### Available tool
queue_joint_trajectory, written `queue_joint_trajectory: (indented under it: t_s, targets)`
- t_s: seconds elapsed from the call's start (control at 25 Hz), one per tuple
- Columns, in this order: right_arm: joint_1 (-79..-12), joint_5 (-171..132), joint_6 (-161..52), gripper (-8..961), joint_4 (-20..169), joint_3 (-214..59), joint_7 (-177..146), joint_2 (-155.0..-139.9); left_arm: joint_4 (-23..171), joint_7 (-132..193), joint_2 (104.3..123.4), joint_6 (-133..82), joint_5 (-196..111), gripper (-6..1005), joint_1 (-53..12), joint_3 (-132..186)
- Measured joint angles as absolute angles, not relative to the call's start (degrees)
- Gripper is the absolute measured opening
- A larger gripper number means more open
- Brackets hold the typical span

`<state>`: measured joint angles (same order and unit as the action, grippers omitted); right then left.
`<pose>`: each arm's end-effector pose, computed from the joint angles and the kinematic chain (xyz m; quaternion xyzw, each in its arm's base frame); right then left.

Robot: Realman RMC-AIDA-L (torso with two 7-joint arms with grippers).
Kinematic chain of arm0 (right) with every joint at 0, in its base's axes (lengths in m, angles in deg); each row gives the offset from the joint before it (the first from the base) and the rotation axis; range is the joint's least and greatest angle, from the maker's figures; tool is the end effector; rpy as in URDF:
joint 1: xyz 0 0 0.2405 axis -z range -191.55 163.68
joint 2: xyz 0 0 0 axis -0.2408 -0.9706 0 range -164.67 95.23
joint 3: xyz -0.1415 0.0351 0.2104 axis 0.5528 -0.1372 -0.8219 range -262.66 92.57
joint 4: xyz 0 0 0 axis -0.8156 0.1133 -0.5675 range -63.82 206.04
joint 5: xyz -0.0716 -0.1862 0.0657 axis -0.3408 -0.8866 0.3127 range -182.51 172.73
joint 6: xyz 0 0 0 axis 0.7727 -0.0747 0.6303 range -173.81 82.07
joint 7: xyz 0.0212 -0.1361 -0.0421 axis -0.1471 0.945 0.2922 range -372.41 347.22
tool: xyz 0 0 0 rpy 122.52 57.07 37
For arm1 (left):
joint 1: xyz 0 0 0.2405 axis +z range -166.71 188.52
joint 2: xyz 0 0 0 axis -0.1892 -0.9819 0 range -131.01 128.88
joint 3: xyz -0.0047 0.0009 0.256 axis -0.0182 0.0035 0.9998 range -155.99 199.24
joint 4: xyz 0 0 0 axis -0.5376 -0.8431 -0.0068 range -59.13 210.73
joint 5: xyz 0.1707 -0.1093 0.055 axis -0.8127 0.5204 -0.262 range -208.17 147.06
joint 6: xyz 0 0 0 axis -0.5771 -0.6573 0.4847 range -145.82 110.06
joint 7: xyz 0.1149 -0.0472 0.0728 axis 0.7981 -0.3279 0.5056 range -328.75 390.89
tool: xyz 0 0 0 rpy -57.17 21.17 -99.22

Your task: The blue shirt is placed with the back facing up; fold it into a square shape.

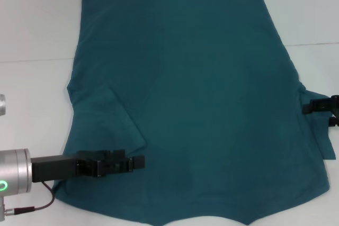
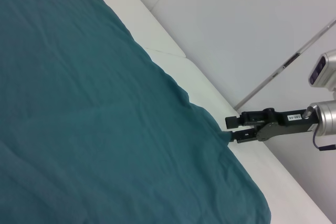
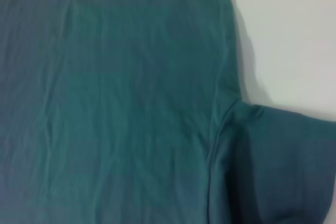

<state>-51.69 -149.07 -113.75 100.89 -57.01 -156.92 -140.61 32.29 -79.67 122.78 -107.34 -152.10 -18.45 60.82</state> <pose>0.3562 0.3852 0.0894 -0.6543 0.6983 0.1111 0.2682 -0.2556 0.3188 -0.0223 -0.8620 -0.4504 -0.2268 0.0519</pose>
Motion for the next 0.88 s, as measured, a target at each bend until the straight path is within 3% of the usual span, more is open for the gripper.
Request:
queue_joint_trajectory:
  t_s: [0.44, 0.88]
  targets:
    - [-50.77, -149.1, -117.9, 835, 101.91, -57.34, -157.59, -140.0, 32.97, -79.67, 122.78, -106.47, -152.11, 905, -18.51, 60.86]
    - [-50.77, -148.74, -116.04, 799, 102.92, -57.75, -157.07, -140.66, 33.65, -79.67, 122.8, -106.46, -152.11, 905, -18.45, 60.83]
